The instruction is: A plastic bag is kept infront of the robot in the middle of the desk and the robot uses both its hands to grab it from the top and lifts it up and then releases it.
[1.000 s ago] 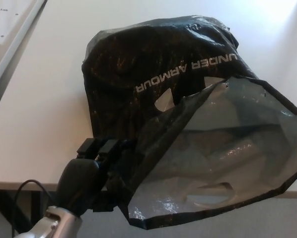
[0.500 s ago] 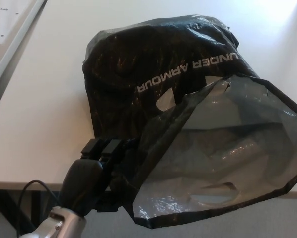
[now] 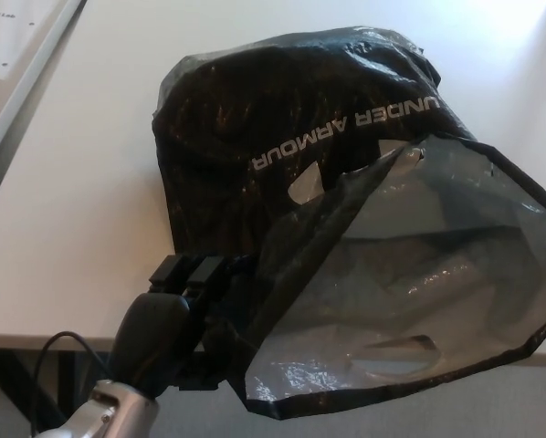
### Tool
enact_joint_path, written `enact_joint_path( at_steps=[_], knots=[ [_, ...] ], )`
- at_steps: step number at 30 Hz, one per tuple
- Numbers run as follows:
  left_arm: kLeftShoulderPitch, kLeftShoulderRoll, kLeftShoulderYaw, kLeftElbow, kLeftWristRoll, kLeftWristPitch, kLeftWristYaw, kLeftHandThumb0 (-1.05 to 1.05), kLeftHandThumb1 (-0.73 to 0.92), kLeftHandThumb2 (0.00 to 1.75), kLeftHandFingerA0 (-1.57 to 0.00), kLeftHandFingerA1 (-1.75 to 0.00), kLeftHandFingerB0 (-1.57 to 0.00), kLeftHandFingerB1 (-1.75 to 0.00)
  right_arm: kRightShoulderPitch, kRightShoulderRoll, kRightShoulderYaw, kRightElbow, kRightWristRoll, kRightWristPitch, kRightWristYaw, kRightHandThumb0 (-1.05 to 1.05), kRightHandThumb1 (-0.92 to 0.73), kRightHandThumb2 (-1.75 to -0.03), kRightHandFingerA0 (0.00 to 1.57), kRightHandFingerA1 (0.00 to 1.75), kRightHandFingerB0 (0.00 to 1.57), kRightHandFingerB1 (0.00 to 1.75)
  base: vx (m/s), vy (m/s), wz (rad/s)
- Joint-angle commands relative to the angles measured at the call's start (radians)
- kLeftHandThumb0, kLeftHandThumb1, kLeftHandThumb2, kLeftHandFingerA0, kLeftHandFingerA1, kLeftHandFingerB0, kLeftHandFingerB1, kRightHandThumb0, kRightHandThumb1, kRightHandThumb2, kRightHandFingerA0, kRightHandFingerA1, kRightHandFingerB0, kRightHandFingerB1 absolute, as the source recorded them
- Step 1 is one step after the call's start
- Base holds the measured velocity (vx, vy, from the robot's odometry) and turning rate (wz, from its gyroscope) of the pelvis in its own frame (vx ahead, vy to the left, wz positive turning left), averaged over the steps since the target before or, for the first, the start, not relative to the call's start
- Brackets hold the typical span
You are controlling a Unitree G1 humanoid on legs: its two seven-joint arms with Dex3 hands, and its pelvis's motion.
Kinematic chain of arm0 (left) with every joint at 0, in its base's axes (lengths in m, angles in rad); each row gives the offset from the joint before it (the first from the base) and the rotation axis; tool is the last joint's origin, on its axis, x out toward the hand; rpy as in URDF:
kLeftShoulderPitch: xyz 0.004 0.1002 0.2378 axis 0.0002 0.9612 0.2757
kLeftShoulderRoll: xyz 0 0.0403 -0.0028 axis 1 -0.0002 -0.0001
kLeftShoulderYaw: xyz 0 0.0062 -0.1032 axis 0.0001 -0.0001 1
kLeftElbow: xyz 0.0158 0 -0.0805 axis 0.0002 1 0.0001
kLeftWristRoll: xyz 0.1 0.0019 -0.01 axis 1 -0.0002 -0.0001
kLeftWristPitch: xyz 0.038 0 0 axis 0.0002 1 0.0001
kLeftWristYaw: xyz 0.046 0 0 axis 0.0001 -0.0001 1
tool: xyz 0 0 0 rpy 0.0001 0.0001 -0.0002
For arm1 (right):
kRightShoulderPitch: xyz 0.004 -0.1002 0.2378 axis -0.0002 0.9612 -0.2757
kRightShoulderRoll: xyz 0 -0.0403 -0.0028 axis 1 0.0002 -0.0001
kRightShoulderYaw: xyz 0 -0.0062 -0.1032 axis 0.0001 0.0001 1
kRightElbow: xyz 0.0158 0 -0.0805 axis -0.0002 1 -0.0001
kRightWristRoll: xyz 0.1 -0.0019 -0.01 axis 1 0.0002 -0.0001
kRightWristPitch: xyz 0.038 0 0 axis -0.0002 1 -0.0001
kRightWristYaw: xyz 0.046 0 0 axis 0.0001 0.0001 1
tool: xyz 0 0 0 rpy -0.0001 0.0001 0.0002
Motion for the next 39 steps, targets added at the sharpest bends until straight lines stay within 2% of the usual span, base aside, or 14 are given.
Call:
enact_joint_path(
  at_steps=[1,5,6,8,9,10,11,12,28,29,33,34,35,39],
  knots=[
    [0.000,0.015,0.005,0.001,-0.006,-0.023,-0.004,-0.95,0.65,1.03,-0.14,-0.62,-0.14,-0.56,-0.092,0.017,0.183,0.143,-0.267,-0.050,-0.303,-0.76,-0.52,-0.57,0.19,0.29,0.00,0.00,0.00,0.000,0.00],
    [0.003,0.011,0.004,0.004,-0.009,-0.027,-0.009,-0.98,0.67,1.03,-0.14,-0.62,-0.09,-0.54,-0.116,0.041,0.253,0.178,-0.289,-0.030,-0.351,-0.83,-0.47,-0.79,0.21,0.41,0.00,0.00,0.00,0.000,0.00],
    [0.004,0.009,0.002,0.004,-0.007,-0.025,-0.009,-0.90,0.78,0.63,-0.11,-0.60,-0.14,-0.51,-0.118,0.043,0.263,0.182,-0.290,-0.027,-0.357,-0.80,-0.44,-0.76,0.17,0.39,0.00,0.00,0.00,0.000,0.00],
    [0.006,0.007,0.001,0.001,-0.006,-0.022,-0.009,-0.91,0.78,0.64,-0.11,-0.60,-0.14,-0.51,-0.127,0.051,0.286,0.195,-0.289,-0.035,-0.364,-0.83,-0.48,-0.79,0.13,0.37,0.00,0.00,0.00,0.000,0.00],
    [0.009,0.005,0.000,0.000,-0.004,-0.019,-0.006,-0.87,0.61,1.03,-0.13,-0.61,-0.07,-0.53,-0.134,0.060,0.296,0.200,-0.290,-0.040,-0.360,-0.84,-0.48,-0.79,0.14,0.36,0.00,0.00,0.00,0.000,0.00],
    [0.011,0.003,-0.001,-0.001,-0.003,-0.018,-0.002,-0.87,0.61,1.03,-0.13,-0.61,-0.07,-0.53,-0.140,0.067,0.306,0.205,-0.290,-0.045,-0.360,-0.84,-0.48,-0.79,0.14,0.36,0.00,0.00,0.00,0.000,0.00],
    [0.010,0.001,-0.001,-0.001,-0.003,-0.017,-0.002,-0.90,0.78,0.63,-0.13,-0.61,-0.13,-0.51,-0.150,0.074,0.318,0.214,-0.294,-0.042,-0.361,-0.90,-0.53,-0.81,0.17,0.42,0.00,0.00,0.00,0.000,0.00],
    [0.009,-0.003,-0.002,0.001,-0.003,-0.015,-0.003,-0.43,0.35,1.00,-0.06,-0.56,-0.06,-0.54,-0.161,0.078,0.334,0.226,-0.296,-0.040,-0.363,-0.82,-0.44,-0.74,0.16,0.41,0.00,0.00,0.00,0.000,0.00],
    [0.030,0.002,-0.005,-0.004,0.004,-0.026,0.005,-0.43,0.35,1.00,-0.06,-0.56,-0.06,-0.54,-0.269,0.199,0.403,0.306,-0.305,0.050,-0.331,-0.75,-0.42,-0.75,0.16,0.45,0.00,0.00,0.00,0.000,0.00],
    [0.031,0.003,-0.007,-0.004,0.006,-0.027,0.008,-0.43,0.36,1.00,-0.06,-0.56,-0.06,-0.54,-0.280,0.208,0.402,0.308,-0.305,0.062,-0.323,-0.73,-0.51,-0.56,0.21,0.38,0.00,0.00,0.00,0.000,0.00],
    [0.033,0.001,-0.012,-0.005,0.010,-0.029,0.007,-0.43,0.36,1.00,-0.06,-0.56,-0.05,-0.53,-0.306,0.238,0.391,0.305,-0.293,0.069,-0.311,-0.83,-0.46,-0.82,0.27,0.56,0.00,0.00,0.00,0.000,0.00],
    [0.037,0.002,-0.012,-0.006,0.008,-0.029,0.006,-0.43,0.35,1.00,-0.05,-0.55,-0.05,-0.53,-0.311,0.247,0.392,0.304,-0.296,0.062,-0.317,-0.76,-0.52,-0.57,0.46,0.72,0.00,0.00,0.00,0.000,0.00],
    [0.038,0.002,-0.012,-0.007,0.007,-0.029,0.006,-0.43,0.35,1.00,-0.06,-0.56,-0.05,-0.53,-0.314,0.251,0.393,0.303,-0.298,0.065,-0.319,-0.81,-0.44,-0.81,0.40,0.67,0.00,0.00,0.00,0.000,0.00],
    [0.043,-0.003,-0.012,-0.005,0.005,-0.025,0.002,-0.43,0.35,1.00,-0.06,-0.56,-0.05,-0.54,-0.334,0.277,0.379,0.299,-0.286,0.075,-0.312,-0.77,-0.53,-0.57,0.48,0.96,0.00,0.00,0.00,0.000,0.00]
  ],
)
